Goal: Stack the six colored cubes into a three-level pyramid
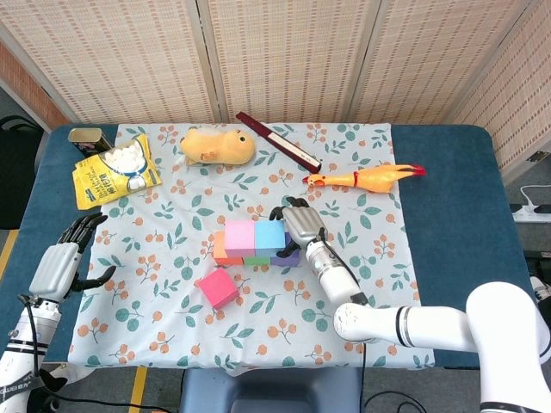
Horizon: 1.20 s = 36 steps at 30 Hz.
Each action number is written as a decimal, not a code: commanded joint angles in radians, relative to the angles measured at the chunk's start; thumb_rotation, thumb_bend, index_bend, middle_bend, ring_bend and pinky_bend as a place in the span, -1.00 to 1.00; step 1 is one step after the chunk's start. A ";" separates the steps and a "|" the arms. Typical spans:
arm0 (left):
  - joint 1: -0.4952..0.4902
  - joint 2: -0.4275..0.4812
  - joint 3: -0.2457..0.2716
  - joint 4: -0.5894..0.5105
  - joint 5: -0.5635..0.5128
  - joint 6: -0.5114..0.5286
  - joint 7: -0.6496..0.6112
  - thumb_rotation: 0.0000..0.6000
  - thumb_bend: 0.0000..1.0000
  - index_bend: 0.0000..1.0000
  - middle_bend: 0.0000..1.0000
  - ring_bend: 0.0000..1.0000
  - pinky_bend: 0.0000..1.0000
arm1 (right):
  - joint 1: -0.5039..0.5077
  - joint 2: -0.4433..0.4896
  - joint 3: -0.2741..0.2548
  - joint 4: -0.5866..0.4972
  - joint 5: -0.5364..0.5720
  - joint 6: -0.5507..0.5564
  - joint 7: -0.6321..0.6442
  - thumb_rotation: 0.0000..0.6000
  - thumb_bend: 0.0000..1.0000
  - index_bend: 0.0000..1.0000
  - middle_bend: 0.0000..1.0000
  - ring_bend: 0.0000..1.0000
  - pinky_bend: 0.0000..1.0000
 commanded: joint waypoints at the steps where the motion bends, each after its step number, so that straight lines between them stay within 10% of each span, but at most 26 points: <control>1: 0.000 0.000 0.000 -0.001 0.001 0.001 0.000 1.00 -0.39 -0.82 -0.92 -1.00 -0.75 | -0.002 0.002 0.001 -0.004 -0.002 0.000 0.001 1.00 -1.00 -0.66 -0.51 -0.93 -0.92; 17: -0.009 -0.009 0.004 0.040 0.022 -0.010 -0.009 1.00 -0.39 -0.74 -0.86 -0.99 -0.74 | -0.113 0.189 0.016 -0.193 -0.139 0.060 0.091 1.00 -1.00 -1.00 -0.88 -1.00 -1.00; 27: -0.068 -0.036 0.101 0.227 0.334 -0.008 -0.095 1.00 -0.38 -0.40 -0.55 -0.70 -0.49 | -0.321 0.462 0.017 -0.353 -0.322 0.082 0.292 1.00 -1.00 -1.00 -0.88 -1.00 -1.00; 36: -0.156 -0.085 0.173 0.285 0.545 -0.036 0.008 1.00 -0.35 -0.47 -0.60 -0.74 -0.50 | -0.456 0.570 0.018 -0.368 -0.450 0.082 0.467 1.00 -1.00 -1.00 -0.88 -1.00 -1.00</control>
